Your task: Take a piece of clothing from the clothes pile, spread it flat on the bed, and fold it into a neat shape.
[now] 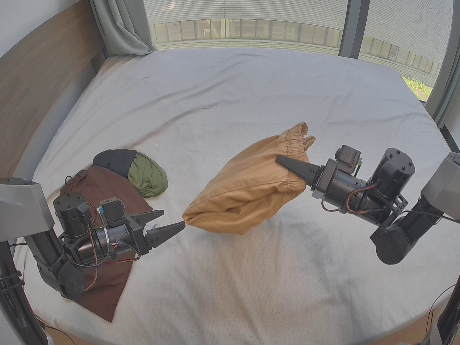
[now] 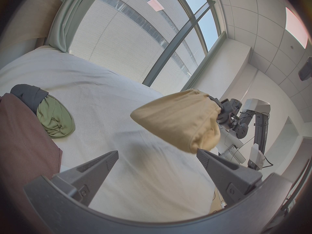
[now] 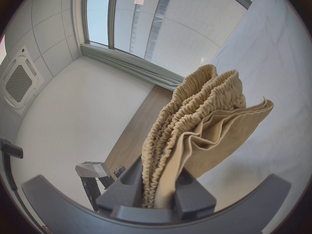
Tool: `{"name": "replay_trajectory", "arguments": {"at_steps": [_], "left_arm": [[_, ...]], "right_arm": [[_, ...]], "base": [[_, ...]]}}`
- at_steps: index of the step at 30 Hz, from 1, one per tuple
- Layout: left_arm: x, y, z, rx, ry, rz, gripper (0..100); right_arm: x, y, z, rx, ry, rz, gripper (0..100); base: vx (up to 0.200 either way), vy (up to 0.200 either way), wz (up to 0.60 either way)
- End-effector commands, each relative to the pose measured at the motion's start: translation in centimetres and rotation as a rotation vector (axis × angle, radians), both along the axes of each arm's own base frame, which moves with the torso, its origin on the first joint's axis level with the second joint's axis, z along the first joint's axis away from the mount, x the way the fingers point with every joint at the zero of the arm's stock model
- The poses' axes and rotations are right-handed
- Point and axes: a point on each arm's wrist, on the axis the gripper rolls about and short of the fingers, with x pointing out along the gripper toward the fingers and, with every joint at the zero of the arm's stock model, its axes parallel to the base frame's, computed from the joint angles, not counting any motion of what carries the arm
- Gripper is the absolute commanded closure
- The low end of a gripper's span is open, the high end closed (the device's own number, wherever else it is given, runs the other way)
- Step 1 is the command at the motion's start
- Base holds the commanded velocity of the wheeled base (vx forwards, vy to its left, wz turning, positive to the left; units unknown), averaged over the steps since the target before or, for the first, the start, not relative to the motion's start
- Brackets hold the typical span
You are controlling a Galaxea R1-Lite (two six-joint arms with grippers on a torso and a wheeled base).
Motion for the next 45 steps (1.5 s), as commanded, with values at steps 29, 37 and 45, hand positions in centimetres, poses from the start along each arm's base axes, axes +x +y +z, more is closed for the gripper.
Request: {"name": "replay_trajectory", "arguments": {"at_steps": [29,37,45], "left_arm": [[0.1,0.0,-0.2,0.001,0.006,0.001,0],[0.1,0.0,-0.3,0.001,0.013,-0.001,0],[0.0,0.0,-0.4,0.0,0.015,-0.005,0]], "right_arm": [[11.9,1.8,-4.1,0.058,0.002,-0.017,100],[13.5,2.1,-1.0,0.076,-0.041,-0.022,100],[15.0,3.0,2.5,0.09,-0.077,-0.016,100]], "base": [[0.0,0.0,0.0],[0.0,0.0,0.0],[0.0,0.0,0.0]]}}
